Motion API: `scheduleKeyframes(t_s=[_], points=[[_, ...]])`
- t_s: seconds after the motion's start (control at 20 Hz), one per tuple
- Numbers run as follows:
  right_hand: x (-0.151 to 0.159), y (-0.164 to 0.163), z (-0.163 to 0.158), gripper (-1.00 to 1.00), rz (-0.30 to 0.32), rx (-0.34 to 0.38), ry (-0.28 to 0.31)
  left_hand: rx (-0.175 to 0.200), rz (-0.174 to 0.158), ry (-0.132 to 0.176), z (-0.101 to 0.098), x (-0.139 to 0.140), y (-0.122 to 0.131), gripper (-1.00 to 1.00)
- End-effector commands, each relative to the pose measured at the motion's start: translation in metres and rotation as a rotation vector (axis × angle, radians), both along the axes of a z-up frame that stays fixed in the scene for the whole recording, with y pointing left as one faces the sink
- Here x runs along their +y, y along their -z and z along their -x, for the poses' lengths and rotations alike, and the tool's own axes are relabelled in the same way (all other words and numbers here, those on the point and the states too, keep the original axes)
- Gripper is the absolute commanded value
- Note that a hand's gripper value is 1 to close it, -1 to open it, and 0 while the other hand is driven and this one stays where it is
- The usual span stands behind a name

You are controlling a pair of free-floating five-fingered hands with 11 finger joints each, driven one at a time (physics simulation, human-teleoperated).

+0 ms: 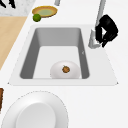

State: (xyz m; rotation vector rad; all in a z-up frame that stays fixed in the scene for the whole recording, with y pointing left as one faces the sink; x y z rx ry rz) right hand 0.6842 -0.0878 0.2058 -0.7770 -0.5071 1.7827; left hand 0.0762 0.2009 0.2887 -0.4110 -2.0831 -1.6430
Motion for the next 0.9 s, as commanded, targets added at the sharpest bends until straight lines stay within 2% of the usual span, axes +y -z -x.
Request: scheduleKeyframes(t_s=[0.0, 0.25, 0.35, 0.45, 0.5, 0.55, 0.7, 0.85], points=[[0.026, -0.012, 0.000, 1.00, -0.045, 0.000, 0.000, 0.000, 0.000, 0.000, 0.000, 0.000, 0.000, 0.00], [0.043, -0.009, 0.003, 1.00, 0.133, -0.053, -0.004, 0.000, 0.000, 0.000, 0.000, 0.000, 0.000, 0.00], [0.035, 0.006, 0.006, 1.00, 0.201, -0.045, -0.012, 0.000, 0.000, 0.000, 0.000, 0.000, 0.000, 0.00], [0.031, 0.008, 0.007, 1.00, 0.254, -0.056, -0.012, 0.000, 0.000, 0.000, 0.000, 0.000, 0.000, 0.00], [0.028, 0.007, 0.007, 1.00, 0.259, -0.062, -0.012, 0.000, 0.000, 0.000, 0.000, 0.000, 0.000, 0.00], [0.029, 0.009, 0.012, -1.00, 0.261, -0.054, -0.013, 0.000, 0.000, 0.000, 0.000, 0.000, 0.000, 0.00], [0.026, -0.017, 0.009, -1.00, 0.199, -0.044, -0.005, 0.000, 0.000, 0.000, 0.000, 0.000, 0.000, 0.00], [0.025, -0.031, 0.007, -1.00, 0.164, -0.044, -0.019, 0.000, 0.000, 0.000, 0.000, 0.000, 0.000, 0.00]])
